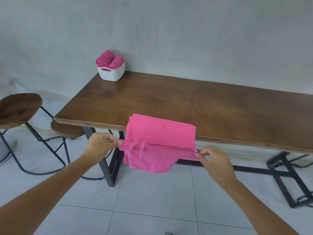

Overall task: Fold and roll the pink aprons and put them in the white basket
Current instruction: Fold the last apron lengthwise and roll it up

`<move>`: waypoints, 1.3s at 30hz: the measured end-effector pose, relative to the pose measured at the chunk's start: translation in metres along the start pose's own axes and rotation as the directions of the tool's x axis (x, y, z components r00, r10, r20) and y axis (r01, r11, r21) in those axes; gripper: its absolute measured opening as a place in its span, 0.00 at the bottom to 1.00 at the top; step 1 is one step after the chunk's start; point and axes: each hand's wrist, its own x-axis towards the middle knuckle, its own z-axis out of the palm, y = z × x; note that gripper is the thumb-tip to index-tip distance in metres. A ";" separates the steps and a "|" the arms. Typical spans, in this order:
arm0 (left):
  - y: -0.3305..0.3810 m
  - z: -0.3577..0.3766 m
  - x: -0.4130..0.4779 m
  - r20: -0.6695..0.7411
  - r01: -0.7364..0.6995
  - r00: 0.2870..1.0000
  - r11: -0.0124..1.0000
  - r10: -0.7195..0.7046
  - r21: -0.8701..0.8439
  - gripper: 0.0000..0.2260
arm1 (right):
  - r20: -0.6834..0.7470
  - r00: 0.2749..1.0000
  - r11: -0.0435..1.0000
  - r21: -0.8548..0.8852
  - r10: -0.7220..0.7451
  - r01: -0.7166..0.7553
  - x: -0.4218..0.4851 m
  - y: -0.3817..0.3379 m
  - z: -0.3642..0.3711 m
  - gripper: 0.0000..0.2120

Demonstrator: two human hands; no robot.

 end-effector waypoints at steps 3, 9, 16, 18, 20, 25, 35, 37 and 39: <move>0.023 -0.028 -0.002 -0.061 -0.080 0.995 0.995 0.076 -0.061 0.04 | -0.091 0.994 0.998 0.009 -0.055 0.056 0.016 -0.035 -0.028 0.10; 0.056 -0.063 -0.011 -0.018 -0.166 0.986 0.982 0.165 -0.088 0.04 | -0.041 0.999 1.000 -0.009 -0.007 0.006 0.034 -0.064 -0.048 0.08; 0.056 -0.074 -0.025 0.062 -0.207 0.976 0.978 0.209 -0.039 0.05 | 0.011 0.998 0.994 -0.090 0.062 -0.060 0.023 -0.072 -0.059 0.09; 0.058 -0.072 -0.029 0.075 -0.229 0.970 0.973 0.230 -0.020 0.06 | 0.007 0.995 0.993 -0.070 0.100 -0.099 0.021 -0.071 -0.061 0.09; 0.061 -0.070 -0.031 0.080 -0.246 0.966 0.969 0.246 -0.010 0.06 | 0.007 0.992 0.991 -0.050 0.124 -0.123 0.020 -0.070 -0.063 0.09; 0.064 -0.065 -0.029 0.082 -0.269 0.960 0.963 0.268 -0.008 0.06 | 0.014 0.988 0.987 -0.060 0.153 -0.152 0.017 -0.067 -0.062 0.09; 0.054 -0.039 -0.012 0.149 -0.267 0.951 0.963 0.271 -0.045 0.07 | 0.005 0.982 0.981 -0.029 0.191 -0.191 0.025 -0.044 -0.057 0.09; 0.051 -0.031 -0.009 0.162 -0.256 0.952 0.966 0.260 -0.046 0.07 | 0.015 0.980 0.980 -0.023 0.199 -0.199 0.029 -0.037 -0.055 0.09; 0.049 -0.022 -0.004 0.173 -0.236 0.955 0.971 0.241 -0.047 0.07 | 0.024 0.977 0.977 -0.012 0.213 -0.213 0.034 -0.030 -0.053 0.09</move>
